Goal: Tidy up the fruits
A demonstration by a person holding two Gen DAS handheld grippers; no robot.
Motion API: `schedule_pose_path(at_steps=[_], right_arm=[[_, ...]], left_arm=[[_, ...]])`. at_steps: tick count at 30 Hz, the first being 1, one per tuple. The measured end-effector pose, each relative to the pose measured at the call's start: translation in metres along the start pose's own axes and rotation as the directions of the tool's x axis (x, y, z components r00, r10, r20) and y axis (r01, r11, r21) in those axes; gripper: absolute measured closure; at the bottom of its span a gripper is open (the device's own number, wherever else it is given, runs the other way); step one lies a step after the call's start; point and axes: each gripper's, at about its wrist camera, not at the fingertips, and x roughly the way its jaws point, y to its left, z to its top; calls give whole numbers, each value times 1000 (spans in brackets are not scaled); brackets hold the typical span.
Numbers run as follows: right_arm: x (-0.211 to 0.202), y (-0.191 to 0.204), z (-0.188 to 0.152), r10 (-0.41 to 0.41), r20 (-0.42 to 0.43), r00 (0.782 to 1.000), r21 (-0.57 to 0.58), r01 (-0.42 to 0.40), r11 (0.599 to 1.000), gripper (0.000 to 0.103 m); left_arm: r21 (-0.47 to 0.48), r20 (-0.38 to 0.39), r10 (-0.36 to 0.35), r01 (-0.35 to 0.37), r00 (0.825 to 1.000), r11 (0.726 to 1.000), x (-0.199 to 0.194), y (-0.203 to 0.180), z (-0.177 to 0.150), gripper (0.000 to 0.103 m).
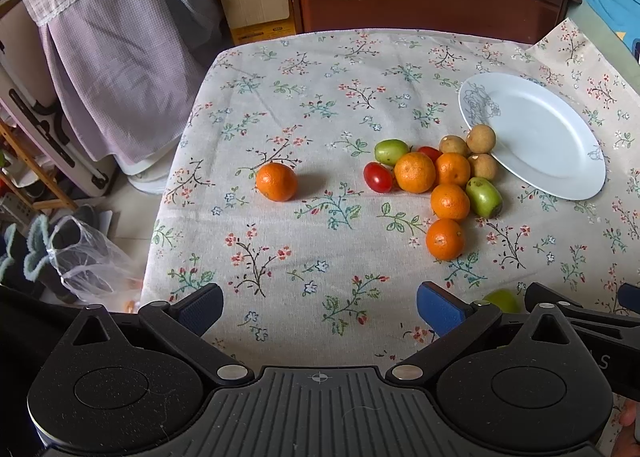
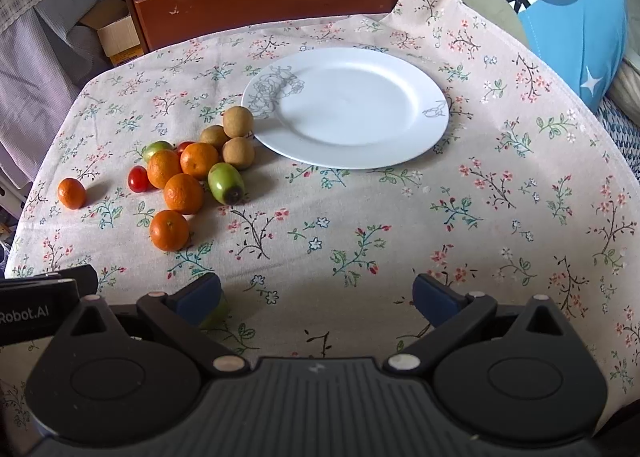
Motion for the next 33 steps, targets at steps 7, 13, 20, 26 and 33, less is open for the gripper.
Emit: schedule_pose_path(at_steps=[7, 13, 20, 26, 33], right_arm=[[1, -2, -1, 24, -13, 1000, 18, -24, 1000, 4], [0, -4, -2, 38, -7, 999, 30, -37, 999, 4], [-2, -7, -2, 43, -4, 999, 41, -43, 998, 4], [-3, -10, -3, 42, 5, 999, 47, -43, 998, 4], [-9, -16, -5, 60, 9, 998, 58, -60, 997, 5]], left_arm=[[-1, 1, -15, 15, 1000, 1000, -2, 0, -1, 0], [-1, 3, -31, 31, 1000, 1000, -4, -1, -1, 0], [9, 3, -44, 44, 999, 999, -5, -3, -3, 0], [24, 5, -57, 57, 998, 998, -7, -5, -5, 0], [37, 0, -60, 60, 998, 998, -8, -7, -10, 0]])
